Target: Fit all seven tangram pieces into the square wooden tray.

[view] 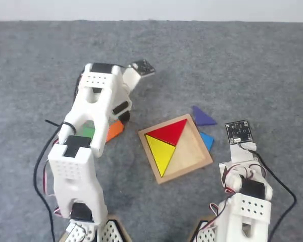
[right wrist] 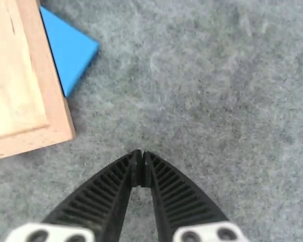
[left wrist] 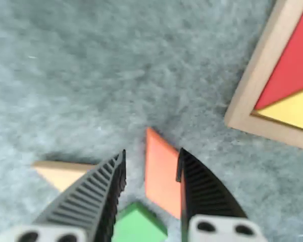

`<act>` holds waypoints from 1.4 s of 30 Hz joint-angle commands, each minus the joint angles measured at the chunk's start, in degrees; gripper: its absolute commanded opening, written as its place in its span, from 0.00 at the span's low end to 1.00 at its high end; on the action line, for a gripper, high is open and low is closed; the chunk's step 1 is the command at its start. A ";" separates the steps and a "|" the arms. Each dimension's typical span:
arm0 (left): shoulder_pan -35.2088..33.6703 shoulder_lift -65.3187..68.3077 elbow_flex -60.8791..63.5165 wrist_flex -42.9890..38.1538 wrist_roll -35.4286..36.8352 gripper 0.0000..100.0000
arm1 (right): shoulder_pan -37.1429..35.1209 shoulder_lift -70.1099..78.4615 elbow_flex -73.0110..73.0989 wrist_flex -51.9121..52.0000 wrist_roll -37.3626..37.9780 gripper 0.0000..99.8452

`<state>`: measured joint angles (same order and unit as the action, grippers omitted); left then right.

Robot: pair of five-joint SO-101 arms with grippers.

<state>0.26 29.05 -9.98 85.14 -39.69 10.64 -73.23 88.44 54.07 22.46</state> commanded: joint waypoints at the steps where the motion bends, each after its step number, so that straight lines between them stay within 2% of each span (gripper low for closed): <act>1: -1.41 -1.32 -3.47 2.73 -0.97 0.16 | 0.48 -0.84 -0.26 -1.19 0.62 0.02; 6: -3.34 -2.55 2.59 1.23 -4.75 0.16 | 0.48 -0.84 -0.26 -1.19 0.62 0.02; 12: -4.92 -12.75 18.42 -9.23 -8.62 0.17 | 0.48 -0.84 -0.26 -1.19 0.70 0.02; 16: -4.92 -19.60 26.68 -17.93 -6.86 0.22 | 0.48 -0.84 -0.26 -1.19 0.70 0.02; 29: -5.01 -11.52 25.89 -19.16 -8.62 0.24 | 0.48 -0.84 -0.26 -1.19 0.70 0.02; 35: -4.48 -6.77 21.93 -16.26 -8.53 0.17 | 0.48 -0.84 -0.26 -1.19 0.70 0.02; 42: -5.10 -6.77 21.67 -15.91 -6.51 0.01 | 0.48 -0.84 -0.26 -1.19 0.70 0.02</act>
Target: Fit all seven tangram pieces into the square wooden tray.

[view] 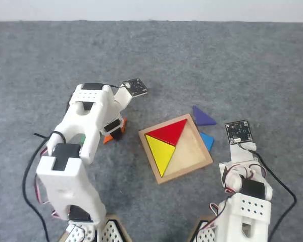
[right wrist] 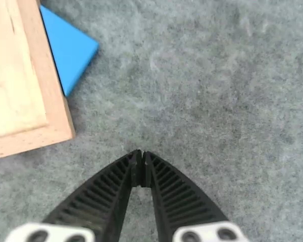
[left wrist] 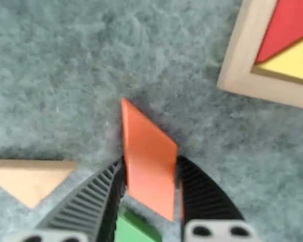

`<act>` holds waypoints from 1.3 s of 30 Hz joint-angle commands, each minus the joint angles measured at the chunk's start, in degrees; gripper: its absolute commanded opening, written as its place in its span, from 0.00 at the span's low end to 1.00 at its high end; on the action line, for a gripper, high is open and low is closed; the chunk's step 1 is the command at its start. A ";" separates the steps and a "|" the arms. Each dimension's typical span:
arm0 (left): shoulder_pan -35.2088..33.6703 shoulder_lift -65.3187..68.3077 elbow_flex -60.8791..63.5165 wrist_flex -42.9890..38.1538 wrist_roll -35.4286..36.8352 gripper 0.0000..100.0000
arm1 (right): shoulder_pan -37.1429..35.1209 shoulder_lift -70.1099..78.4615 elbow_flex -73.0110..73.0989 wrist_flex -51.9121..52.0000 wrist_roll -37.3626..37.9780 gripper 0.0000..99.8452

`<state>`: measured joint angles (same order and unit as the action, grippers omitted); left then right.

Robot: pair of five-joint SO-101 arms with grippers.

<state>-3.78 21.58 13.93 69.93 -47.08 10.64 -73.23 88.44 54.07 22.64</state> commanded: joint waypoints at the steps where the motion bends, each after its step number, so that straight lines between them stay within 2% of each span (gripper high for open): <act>1: -1.05 0.70 -2.24 -0.70 1.49 0.01 | 0.48 -0.84 -0.26 -1.19 0.53 0.02; 6: -0.53 0.35 -2.33 -0.35 2.20 0.01 | 0.48 -0.84 -0.26 -1.19 0.53 0.02; 10: -0.26 -5.01 -3.82 4.84 4.75 0.01 | 0.75 -0.84 -0.35 -1.19 0.35 0.02; 13: 2.29 -11.52 -4.09 9.23 6.95 0.01 | 0.84 -0.84 -0.35 -1.19 0.26 0.02; 17: 9.14 -16.79 -4.09 13.36 12.31 0.01 | 0.84 -0.84 -0.44 -1.19 0.18 0.02; 19: 11.69 -17.05 -4.18 13.10 14.24 0.01 | 0.84 -0.84 -0.44 -1.19 0.26 0.02; 22: 11.34 -15.38 -4.62 10.55 14.95 0.01 | 0.84 -0.84 -0.35 -1.10 0.35 0.02; 26: 12.48 -12.22 -6.02 12.22 14.95 0.01 | 0.75 -0.84 -0.35 -1.10 0.44 0.02; 29: 16.18 -12.13 -7.34 12.57 16.53 0.01 | 0.84 -0.84 -0.35 -1.10 0.35 0.02; 34: 25.23 -11.60 -13.49 17.49 21.10 0.01 | 1.71 -0.84 -0.62 -1.10 0.18 0.02; 39: 32.62 -11.52 -15.96 18.37 29.10 0.01 | 5.85 -0.84 -1.58 -1.27 -0.18 0.02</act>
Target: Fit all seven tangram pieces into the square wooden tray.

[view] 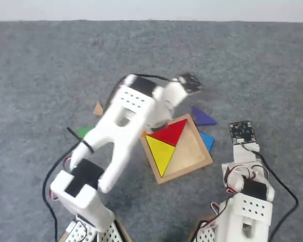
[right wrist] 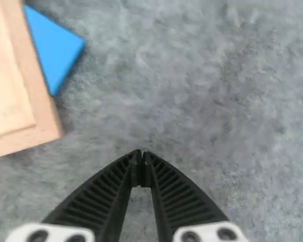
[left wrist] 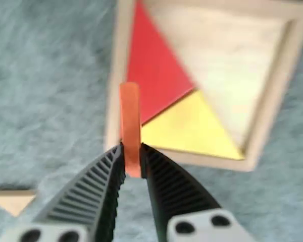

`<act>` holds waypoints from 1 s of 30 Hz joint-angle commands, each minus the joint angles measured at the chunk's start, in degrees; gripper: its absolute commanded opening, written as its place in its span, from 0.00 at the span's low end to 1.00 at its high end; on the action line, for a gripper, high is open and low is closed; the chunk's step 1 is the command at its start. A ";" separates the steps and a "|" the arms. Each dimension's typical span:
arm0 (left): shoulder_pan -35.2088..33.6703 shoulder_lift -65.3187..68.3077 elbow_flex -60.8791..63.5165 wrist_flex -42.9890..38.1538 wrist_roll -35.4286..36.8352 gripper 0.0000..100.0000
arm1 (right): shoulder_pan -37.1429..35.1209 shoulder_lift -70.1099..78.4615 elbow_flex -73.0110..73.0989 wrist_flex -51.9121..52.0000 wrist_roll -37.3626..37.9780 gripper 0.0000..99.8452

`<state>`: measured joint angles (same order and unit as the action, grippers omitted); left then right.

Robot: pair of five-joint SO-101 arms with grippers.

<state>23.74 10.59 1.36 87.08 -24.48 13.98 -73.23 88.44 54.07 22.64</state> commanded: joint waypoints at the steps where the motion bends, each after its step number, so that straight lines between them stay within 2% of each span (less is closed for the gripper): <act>1: 6.24 -0.44 -3.47 0.97 8.35 0.01 | 3.47 -0.84 -1.76 -1.54 -1.23 0.02; 5: 8.44 2.55 -3.56 -2.11 15.03 0.01 | 7.16 -0.84 -1.93 -3.38 -3.34 0.02; 9: 7.56 8.88 -3.65 -5.63 17.58 0.01 | 7.52 -0.84 -1.93 -3.56 -3.34 0.02; 18: 6.33 13.89 -8.40 -7.03 15.82 0.02 | 7.43 -0.84 -1.93 -3.56 -3.25 0.02; 22: 5.71 14.24 -8.40 -7.12 15.82 0.06 | 7.43 -0.84 -1.93 -3.56 -3.16 0.02; 26: 3.43 16.53 -8.66 -7.47 15.38 0.06 | 7.43 -0.84 -1.85 -3.56 -3.16 0.02; 30: 2.55 17.85 -8.75 -7.47 12.66 0.06 | 5.49 -0.84 -1.67 -3.56 -3.16 0.02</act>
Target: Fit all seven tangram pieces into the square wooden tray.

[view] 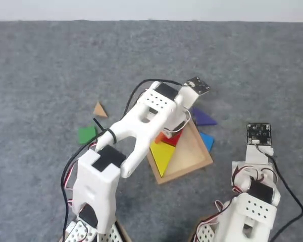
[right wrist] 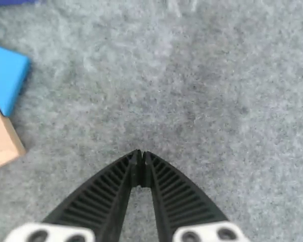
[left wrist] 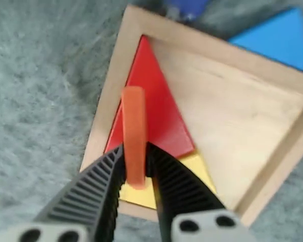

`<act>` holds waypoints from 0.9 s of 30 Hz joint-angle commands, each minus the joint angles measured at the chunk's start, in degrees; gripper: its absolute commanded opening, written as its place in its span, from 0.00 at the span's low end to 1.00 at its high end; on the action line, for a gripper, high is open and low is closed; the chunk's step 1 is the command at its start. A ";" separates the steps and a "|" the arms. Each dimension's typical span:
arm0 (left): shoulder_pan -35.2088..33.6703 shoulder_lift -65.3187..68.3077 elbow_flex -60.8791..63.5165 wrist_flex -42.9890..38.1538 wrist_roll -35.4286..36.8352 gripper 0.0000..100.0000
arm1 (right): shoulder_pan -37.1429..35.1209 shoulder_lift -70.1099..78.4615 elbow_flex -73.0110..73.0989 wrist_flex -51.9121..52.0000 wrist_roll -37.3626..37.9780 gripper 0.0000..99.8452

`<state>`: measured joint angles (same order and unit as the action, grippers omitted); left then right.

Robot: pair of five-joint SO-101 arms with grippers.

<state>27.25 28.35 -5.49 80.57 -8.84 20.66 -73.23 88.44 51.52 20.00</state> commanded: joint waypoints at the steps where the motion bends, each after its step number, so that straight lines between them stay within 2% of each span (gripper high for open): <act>1: -0.97 0.18 -1.89 -0.97 -2.99 0.06 | -1.89 -0.84 -1.58 -0.92 -0.44 0.02; 8: -0.44 0.09 -3.21 -0.44 -4.04 0.06 | -2.42 -0.84 -1.41 -1.01 -0.44 0.02; 12: -0.44 0.53 -6.37 2.99 -3.08 0.01 | -1.01 -0.84 -1.76 -1.01 -0.70 0.02; 18: -1.05 0.09 -6.99 7.47 -5.45 0.01 | 0.48 -0.84 -1.67 -1.80 -0.79 0.02; 21: -3.34 0.09 -6.99 9.23 -6.59 0.01 | 0.48 -0.84 -1.58 -1.80 -0.62 0.02; 27: -12.66 -0.09 -6.99 13.45 -15.21 0.01 | 0.48 -0.84 -1.58 -1.89 -0.53 0.02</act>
<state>20.75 29.49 -9.98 90.59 -18.33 20.57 -73.23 88.44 50.99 19.82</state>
